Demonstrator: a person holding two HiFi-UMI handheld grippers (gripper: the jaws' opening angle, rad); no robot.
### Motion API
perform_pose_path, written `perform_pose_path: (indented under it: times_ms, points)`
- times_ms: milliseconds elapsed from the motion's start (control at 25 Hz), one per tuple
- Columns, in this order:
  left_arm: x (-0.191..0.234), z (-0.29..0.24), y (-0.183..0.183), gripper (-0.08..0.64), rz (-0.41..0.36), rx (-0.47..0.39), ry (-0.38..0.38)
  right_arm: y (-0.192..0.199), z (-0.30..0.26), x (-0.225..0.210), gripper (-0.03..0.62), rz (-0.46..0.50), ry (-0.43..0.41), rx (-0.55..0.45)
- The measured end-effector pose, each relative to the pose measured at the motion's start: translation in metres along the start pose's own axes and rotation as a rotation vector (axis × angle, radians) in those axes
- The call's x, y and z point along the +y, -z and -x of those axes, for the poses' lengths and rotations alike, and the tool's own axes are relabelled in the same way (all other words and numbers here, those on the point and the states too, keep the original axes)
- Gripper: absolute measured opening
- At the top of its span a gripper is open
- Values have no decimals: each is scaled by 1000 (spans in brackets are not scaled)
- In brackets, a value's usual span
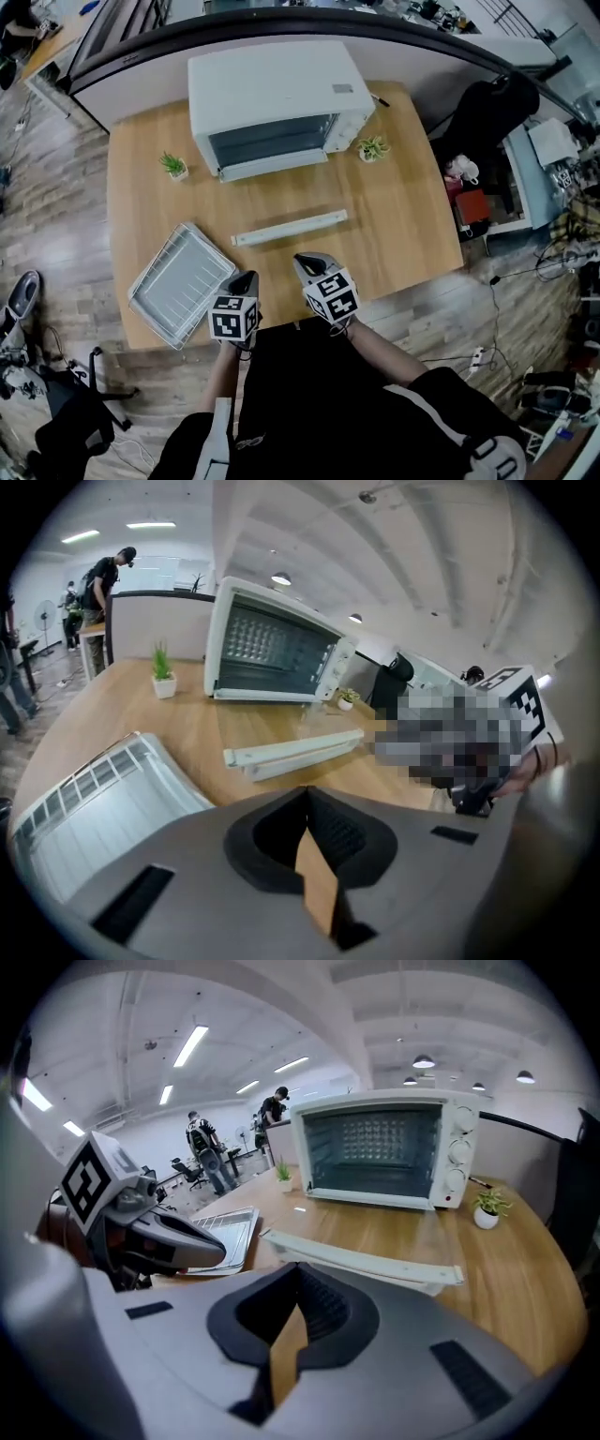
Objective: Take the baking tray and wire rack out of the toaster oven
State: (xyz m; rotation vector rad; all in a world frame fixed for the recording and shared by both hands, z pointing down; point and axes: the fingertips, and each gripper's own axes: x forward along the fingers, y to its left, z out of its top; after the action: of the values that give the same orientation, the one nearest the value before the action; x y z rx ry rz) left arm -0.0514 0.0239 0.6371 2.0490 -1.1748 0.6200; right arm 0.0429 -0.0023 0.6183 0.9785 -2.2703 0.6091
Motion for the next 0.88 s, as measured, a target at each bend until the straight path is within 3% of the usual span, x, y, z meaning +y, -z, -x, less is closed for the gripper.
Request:
perform_pose_path:
  times_ms: [160, 280, 360, 520, 760, 880]
  points:
    - [-25, -21, -37, 23, -48, -37, 42, -13, 16, -28, 6, -23, 52, -59]
    - [-50, -23, -72, 23, -80, -111, 111, -36, 29, -46, 6, -17, 82, -122]
    - [-64, -14, -96, 23, -114, -169, 118, -53, 41, -53, 6, -6, 98, -162]
    - [-71, 10, -150, 23, -157, -307, 38, -98, 65, -64, 6, 40, 119, -266]
    - [-80, 67, -230, 23, -217, -583, -94, -164, 104, -71, 6, 93, 125, -415]
    - [-84, 88, -250, 23, -225, -650, -128, -185, 117, -67, 6, 125, 117, -466]
